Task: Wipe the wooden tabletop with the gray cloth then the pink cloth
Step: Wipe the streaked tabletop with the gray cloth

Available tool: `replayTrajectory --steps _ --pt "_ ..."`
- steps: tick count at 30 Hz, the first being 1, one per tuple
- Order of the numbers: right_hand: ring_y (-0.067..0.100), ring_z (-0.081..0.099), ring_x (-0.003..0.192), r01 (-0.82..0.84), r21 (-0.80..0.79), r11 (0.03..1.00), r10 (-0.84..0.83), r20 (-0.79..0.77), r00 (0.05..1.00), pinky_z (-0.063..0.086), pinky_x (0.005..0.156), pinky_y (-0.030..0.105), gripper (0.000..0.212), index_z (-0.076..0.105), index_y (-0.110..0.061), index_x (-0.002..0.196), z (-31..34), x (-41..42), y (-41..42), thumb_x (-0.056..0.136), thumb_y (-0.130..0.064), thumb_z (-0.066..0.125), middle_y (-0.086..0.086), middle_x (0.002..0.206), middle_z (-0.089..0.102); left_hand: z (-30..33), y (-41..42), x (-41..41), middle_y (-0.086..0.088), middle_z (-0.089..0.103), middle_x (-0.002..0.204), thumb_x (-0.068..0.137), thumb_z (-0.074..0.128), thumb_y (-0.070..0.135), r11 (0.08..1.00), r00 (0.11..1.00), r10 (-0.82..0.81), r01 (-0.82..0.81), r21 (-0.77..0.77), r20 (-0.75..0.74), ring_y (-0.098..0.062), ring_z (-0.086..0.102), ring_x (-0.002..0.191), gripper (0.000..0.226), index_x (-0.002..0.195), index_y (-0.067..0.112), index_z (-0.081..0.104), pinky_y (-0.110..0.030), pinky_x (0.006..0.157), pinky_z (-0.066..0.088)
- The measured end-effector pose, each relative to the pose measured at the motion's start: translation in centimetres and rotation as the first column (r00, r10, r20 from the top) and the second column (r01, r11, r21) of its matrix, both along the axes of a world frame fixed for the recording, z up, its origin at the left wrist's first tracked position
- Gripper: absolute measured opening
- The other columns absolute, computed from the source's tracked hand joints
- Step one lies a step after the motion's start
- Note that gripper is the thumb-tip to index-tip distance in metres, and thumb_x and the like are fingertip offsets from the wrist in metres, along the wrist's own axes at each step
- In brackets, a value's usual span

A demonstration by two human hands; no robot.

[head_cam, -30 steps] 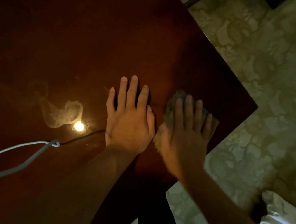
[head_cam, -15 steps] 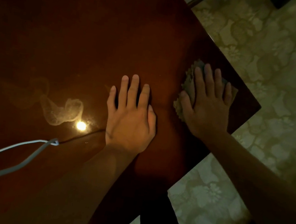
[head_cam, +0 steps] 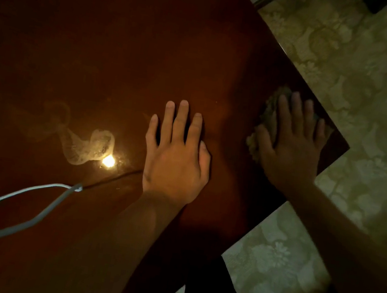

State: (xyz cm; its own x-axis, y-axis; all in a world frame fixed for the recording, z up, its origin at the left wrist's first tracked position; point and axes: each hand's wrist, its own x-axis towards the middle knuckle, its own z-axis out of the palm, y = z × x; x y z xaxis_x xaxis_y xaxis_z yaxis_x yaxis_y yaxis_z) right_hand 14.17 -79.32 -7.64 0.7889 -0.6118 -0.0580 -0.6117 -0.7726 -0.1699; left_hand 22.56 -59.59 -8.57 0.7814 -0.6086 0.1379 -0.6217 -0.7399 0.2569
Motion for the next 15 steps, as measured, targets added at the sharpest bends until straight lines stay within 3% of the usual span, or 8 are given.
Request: replayTrajectory --steps 3,15 --pt "0.027 0.004 0.159 0.084 -0.010 0.996 -0.084 0.005 0.996 -0.002 0.126 0.050 0.076 0.018 -0.021 0.164 0.0 1.9 -2.4 0.099 -0.060 0.021 0.006 0.172 0.013 0.0 0.0 0.0 -0.019 0.034 0.159 0.102 0.035 0.035 1.000 1.000 -0.004 0.004 0.006 -0.008 -0.035 0.022 0.152 0.053 0.148 0.009 0.042 -0.055 0.122 0.016" --pt "0.029 0.010 0.158 0.071 -0.053 0.996 -0.068 0.050 0.996 -0.001 0.126 0.049 0.073 0.023 -0.016 0.162 -0.6 -2.7 2.9 0.101 -0.055 0.030 0.009 0.170 0.019 0.5 0.0 -0.1 -0.019 0.034 0.159 0.103 0.036 0.034 0.999 1.000 -0.002 0.003 0.040 -0.008 -0.034 0.021 0.152 0.051 0.147 0.009 0.043 -0.054 0.122 0.016"
